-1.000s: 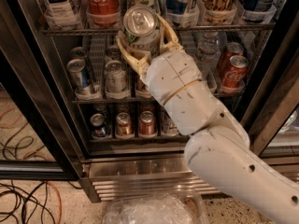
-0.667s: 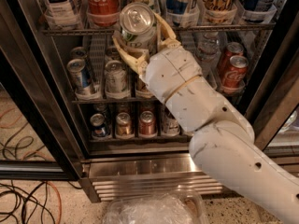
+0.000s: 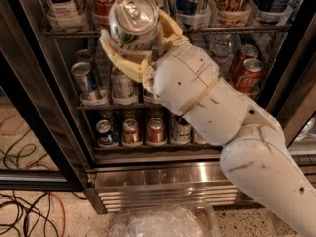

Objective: Pick 7up can from top shelf of fridge

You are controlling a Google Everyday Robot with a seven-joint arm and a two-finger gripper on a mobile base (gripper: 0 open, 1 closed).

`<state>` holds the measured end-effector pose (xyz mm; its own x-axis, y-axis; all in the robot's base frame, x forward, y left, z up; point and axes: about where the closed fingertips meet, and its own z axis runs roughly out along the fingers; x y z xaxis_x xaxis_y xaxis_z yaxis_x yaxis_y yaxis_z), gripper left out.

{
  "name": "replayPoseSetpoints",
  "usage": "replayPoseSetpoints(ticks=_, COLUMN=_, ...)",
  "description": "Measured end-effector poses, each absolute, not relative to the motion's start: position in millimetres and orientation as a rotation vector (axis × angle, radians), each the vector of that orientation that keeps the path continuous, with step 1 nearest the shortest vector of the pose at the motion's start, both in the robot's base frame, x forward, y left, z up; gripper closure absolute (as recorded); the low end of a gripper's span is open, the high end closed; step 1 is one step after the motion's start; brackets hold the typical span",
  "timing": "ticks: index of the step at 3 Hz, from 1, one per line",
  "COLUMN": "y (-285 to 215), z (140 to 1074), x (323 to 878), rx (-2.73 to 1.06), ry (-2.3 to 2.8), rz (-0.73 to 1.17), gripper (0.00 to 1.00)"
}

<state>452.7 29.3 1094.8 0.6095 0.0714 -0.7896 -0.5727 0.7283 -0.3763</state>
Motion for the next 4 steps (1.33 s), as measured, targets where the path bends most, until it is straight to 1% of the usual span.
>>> replayPoseSetpoints(ticks=1, y=43, z=1080, x=412, rx=-0.720, ry=0.833, rz=0.590, gripper=1.00)
replayPoseSetpoints(ticks=2, y=63, z=1027, x=382, rx=-0.838, ry=0.940, rz=0.727, gripper=1.00)
replayPoseSetpoints(ticks=3, y=74, z=975, x=353, rx=-0.931, ry=1.051, rz=0.796, gripper=1.00)
replayPoseSetpoints(ticks=4, y=74, z=975, x=353, rx=-0.931, ry=1.051, rz=0.796, gripper=1.00)
